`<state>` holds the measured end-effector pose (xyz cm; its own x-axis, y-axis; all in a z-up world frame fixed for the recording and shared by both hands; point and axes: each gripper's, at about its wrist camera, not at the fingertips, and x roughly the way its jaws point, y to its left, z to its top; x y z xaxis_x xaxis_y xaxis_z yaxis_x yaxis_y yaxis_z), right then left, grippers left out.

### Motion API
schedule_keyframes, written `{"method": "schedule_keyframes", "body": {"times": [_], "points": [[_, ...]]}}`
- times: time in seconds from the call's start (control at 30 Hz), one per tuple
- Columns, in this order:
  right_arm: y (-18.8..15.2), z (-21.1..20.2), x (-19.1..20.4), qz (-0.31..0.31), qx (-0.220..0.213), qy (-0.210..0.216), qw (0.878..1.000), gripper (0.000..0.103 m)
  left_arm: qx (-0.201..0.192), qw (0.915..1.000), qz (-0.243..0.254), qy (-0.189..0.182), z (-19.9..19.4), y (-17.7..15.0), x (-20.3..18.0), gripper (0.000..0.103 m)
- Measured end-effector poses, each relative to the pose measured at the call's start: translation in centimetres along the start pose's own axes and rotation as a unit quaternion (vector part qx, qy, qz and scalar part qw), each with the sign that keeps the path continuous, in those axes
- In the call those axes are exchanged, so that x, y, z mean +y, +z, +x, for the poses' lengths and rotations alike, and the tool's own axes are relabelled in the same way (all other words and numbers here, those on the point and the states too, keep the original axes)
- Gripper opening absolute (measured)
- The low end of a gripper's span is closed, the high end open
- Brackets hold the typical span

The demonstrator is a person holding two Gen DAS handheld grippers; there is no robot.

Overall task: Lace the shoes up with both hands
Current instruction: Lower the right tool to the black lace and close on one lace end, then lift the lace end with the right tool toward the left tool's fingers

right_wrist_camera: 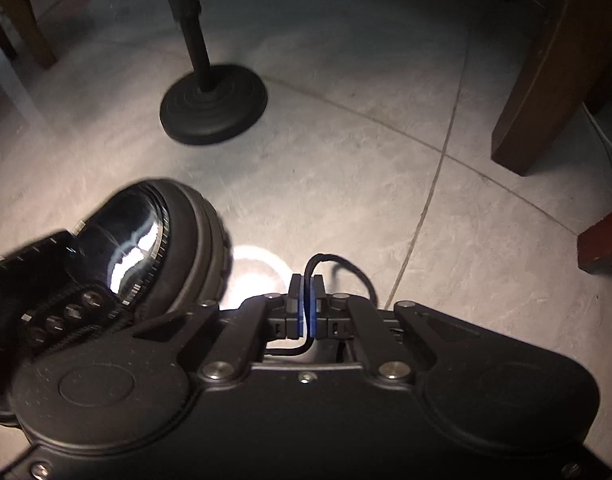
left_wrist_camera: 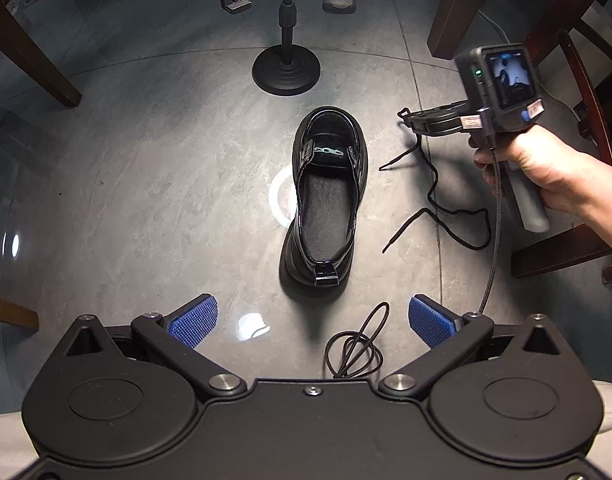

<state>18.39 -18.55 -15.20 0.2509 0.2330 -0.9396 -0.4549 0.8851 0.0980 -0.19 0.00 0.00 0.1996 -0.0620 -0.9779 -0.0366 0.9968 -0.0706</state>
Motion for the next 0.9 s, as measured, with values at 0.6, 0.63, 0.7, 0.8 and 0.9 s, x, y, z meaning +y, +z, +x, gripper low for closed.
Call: {"method": "schedule_keyframes", "body": {"times": [0.6,0.63,0.7,0.8,0.9], "points": [[-5.2,-27.9,2.9,0.348,-0.148,0.130,0.917,0.003,-0.067,0.9642,-0.146,-0.211,-3.5,1.0,2.6,0.103],[-6.1,-28.2,2.8,0.371,-0.153,0.137,0.906,0.003,-0.072,0.9603,-0.155,-0.221,-3.6,1.1,2.8,0.103],[-7.5,-28.0,2.3,0.412,-0.147,0.155,0.886,0.003,-0.081,0.9532,-0.169,-0.237,-3.9,1.3,3.1,0.103],[-8.8,-27.4,2.0,0.446,-0.138,0.179,0.866,0.003,-0.091,0.9471,-0.176,-0.253,-4.1,1.6,3.3,0.098],[-9.4,-26.9,2.2,0.451,-0.138,0.185,0.862,0.003,-0.093,0.9383,-0.182,-0.279,-4.2,1.7,3.5,0.081]]}}
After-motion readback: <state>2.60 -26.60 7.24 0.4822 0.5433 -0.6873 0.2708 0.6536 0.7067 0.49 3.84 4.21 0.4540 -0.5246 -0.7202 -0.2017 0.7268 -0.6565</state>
